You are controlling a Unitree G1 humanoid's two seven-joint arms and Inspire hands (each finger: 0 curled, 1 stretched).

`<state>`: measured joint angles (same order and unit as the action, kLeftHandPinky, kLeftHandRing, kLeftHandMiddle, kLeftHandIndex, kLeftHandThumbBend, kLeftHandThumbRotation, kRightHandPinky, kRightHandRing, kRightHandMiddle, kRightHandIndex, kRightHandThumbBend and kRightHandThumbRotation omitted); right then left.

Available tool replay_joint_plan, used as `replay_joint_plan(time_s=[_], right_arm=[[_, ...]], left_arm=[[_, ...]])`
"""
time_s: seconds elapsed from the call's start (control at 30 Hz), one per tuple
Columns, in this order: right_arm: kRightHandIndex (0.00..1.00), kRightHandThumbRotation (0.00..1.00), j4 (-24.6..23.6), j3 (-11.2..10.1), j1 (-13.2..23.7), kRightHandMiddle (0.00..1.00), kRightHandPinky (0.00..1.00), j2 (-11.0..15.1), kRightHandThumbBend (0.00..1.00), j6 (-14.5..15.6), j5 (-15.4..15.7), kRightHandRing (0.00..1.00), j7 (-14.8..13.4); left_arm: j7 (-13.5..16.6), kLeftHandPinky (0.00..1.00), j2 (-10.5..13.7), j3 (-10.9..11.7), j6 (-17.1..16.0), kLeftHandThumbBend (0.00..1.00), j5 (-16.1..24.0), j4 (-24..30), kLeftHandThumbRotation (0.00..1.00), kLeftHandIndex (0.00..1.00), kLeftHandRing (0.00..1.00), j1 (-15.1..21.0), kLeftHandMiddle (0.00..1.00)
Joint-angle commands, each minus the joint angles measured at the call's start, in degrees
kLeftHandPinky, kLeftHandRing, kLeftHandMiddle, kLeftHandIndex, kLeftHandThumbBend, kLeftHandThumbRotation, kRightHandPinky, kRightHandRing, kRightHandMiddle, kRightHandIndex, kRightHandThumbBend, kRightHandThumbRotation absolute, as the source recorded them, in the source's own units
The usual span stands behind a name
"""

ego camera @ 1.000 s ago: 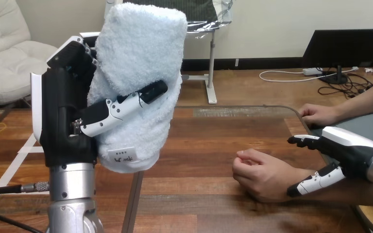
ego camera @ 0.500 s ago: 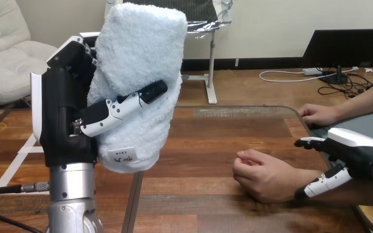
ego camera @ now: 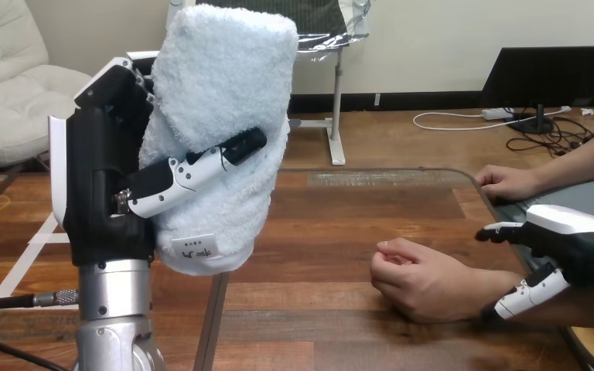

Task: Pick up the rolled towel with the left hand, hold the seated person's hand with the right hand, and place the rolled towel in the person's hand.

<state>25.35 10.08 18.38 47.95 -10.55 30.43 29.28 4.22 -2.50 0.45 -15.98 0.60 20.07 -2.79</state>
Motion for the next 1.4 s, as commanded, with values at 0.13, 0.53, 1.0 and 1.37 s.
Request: replay_joint_plan(time_s=[0.13, 0.53, 1.0, 1.37], right_arm=[[0.92, 0.41, 0.04, 1.4, 4.44, 0.93, 0.81, 2.01, 1.0, -0.64, 2.51, 0.92, 0.72], [0.88, 0.36, 1.79, 1.88, 4.2, 0.89, 0.8, 2.13, 1.0, -3.56, 4.65, 0.88, -0.76], [0.87, 0.35, 2.95, 3.46, 4.14, 0.86, 0.78, 2.28, 1.0, -5.66, 8.86, 0.86, -3.42], [0.86, 0.33, 3.2, 5.5, 4.52, 0.85, 0.78, 2.13, 1.0, -5.42, 12.42, 0.85, -3.98]], left_arm=[[-0.27, 0.14, -0.16, -0.38, -1.03, 0.54, -0.03, 1.07, 0.0, 0.37, 0.2, 3.86, 0.27], [-0.4, 0.14, -0.13, -0.24, -0.95, 0.54, -0.31, 0.97, 0.0, 0.37, 0.2, 3.96, 0.27], [-0.46, 0.14, -0.07, -0.23, -1.08, 0.53, -0.05, 0.89, 0.0, 0.37, 0.2, 4.17, 0.26], [-0.38, 0.14, -0.42, -0.31, -0.7, 0.54, -0.38, 1.32, 0.0, 0.37, 0.2, 4.07, 0.26]])
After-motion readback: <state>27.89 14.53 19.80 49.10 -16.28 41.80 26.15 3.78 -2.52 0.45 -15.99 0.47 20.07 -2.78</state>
